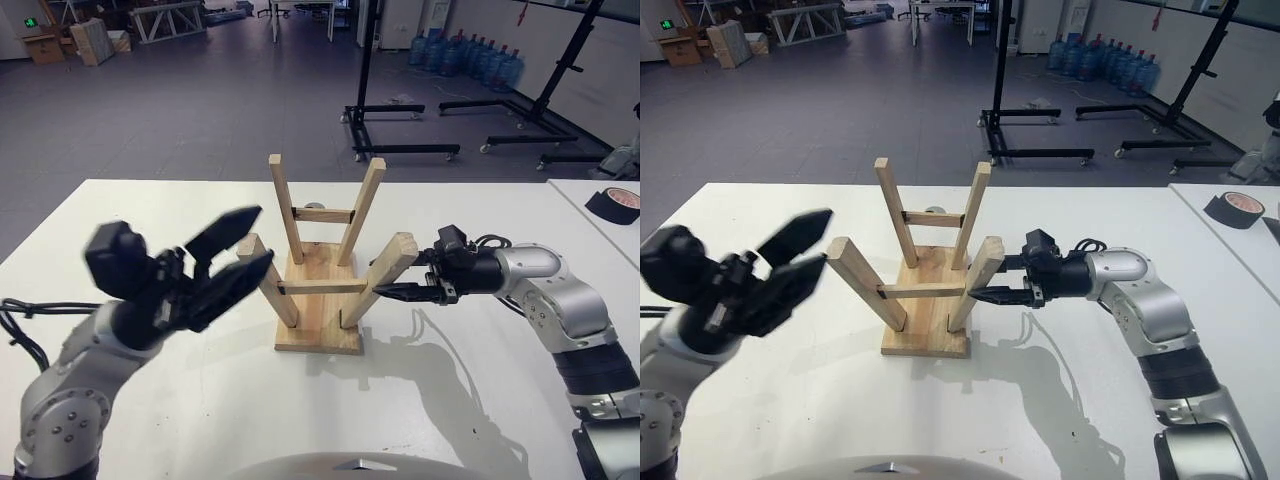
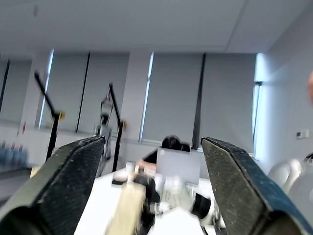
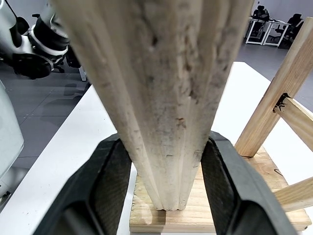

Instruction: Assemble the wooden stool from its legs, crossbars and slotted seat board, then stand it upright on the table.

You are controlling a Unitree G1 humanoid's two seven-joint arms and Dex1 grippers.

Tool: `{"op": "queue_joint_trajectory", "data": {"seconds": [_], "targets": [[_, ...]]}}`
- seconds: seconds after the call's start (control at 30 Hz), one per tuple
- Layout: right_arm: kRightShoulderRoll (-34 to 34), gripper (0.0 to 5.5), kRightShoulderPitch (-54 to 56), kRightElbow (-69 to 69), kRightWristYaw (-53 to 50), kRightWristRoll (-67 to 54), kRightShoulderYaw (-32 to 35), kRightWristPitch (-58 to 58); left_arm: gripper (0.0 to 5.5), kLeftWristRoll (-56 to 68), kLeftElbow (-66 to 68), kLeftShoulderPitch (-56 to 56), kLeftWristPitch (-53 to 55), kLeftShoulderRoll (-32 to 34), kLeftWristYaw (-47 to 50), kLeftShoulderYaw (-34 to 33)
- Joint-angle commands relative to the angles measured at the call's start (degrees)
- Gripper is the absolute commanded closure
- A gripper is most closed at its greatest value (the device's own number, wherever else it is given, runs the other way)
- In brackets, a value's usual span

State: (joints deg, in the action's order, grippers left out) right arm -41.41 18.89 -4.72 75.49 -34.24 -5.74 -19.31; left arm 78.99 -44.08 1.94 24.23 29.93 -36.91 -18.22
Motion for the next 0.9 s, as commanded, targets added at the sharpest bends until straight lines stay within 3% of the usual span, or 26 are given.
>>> {"op": "queue_joint_trajectory", "data": {"seconds": [0.03, 0.3, 0.77, 0.9], "targets": [[1.3, 3.47, -1.1, 5.8, 1.1, 5.0, -5.7, -2.2, 1.90, -2.9, 6.2, -2.1, 0.0, 1.7, 2.6, -1.9], [2.8, 3.47, 0.1, 11.3, 2.2, 8.0, -10.3, 0.7, 1.90, -21.9, 14.5, -3.8, 0.2, -0.7, 5.5, 8.8], [2.8, 3.47, 2.4, 11.8, 0.0, 8.8, -10.9, 3.5, 1.90, -30.5, 15.1, -6.4, 1.5, -7.0, 3.6, 21.3], [2.9, 2.65, 2.2, 10.6, -2.2, 9.9, -9.6, 3.9, 1.90, -31.4, 15.0, -5.4, 1.7, -6.9, 3.0, 21.5]]}}
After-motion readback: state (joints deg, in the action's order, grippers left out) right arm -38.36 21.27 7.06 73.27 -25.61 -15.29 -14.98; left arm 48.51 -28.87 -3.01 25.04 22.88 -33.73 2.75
